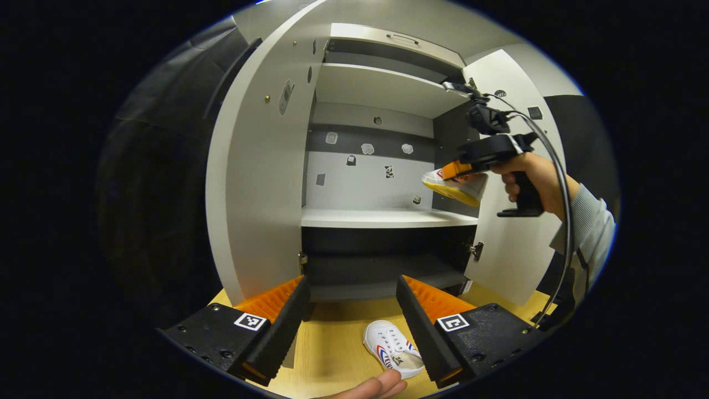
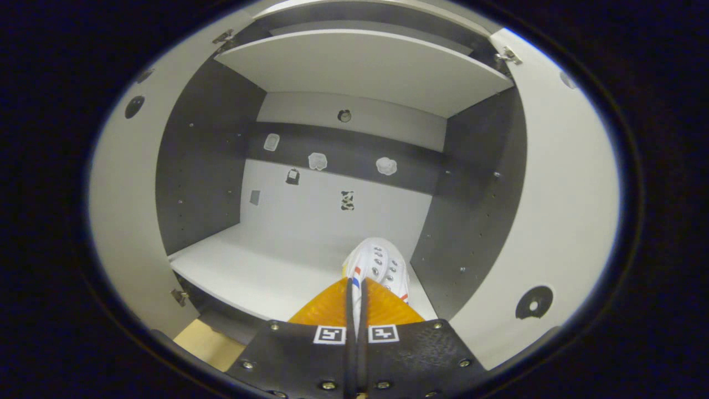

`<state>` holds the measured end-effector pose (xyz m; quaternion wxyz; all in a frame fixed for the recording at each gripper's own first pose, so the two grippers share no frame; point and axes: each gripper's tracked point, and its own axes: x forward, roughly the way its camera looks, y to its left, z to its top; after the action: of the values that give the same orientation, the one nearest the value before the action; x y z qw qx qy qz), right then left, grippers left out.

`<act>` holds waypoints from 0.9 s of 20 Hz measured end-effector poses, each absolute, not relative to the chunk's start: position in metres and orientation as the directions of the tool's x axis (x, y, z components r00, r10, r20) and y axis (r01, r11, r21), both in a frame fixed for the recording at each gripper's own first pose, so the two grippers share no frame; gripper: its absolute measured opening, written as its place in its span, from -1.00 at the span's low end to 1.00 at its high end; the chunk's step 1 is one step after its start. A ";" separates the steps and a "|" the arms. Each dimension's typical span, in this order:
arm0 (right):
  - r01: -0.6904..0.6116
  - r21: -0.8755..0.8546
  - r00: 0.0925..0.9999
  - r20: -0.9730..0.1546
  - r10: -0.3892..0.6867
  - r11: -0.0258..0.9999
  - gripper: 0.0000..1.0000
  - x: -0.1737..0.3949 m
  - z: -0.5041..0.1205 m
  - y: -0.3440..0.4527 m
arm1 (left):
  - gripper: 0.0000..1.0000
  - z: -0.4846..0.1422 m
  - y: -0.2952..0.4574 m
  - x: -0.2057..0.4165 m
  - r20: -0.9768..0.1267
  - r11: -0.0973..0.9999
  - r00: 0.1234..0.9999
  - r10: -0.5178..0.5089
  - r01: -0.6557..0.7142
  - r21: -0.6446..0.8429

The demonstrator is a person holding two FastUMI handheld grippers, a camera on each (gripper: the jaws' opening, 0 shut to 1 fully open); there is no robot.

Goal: Grab one shoe with the right hand and put it into the shoe cabinet, grab the other shoe with the left hand and put it into the shoe cabinet; then close the right door with the right hand and the left door with the left hand.

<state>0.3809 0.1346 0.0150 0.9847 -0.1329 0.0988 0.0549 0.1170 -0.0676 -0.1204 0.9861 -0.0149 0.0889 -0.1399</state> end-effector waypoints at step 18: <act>-0.147 -0.314 0.953 -0.299 0.049 0.938 -0.95 0.466 -0.046 0.139 | 0.89 -0.138 -0.071 0.117 -0.216 0.963 0.939 -0.267 0.254 -0.088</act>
<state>0.4664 0.1395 -0.0464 0.9737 -0.1686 0.1451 0.0502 0.1169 -0.0706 -0.1376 0.9842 -0.0295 0.1136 -0.1322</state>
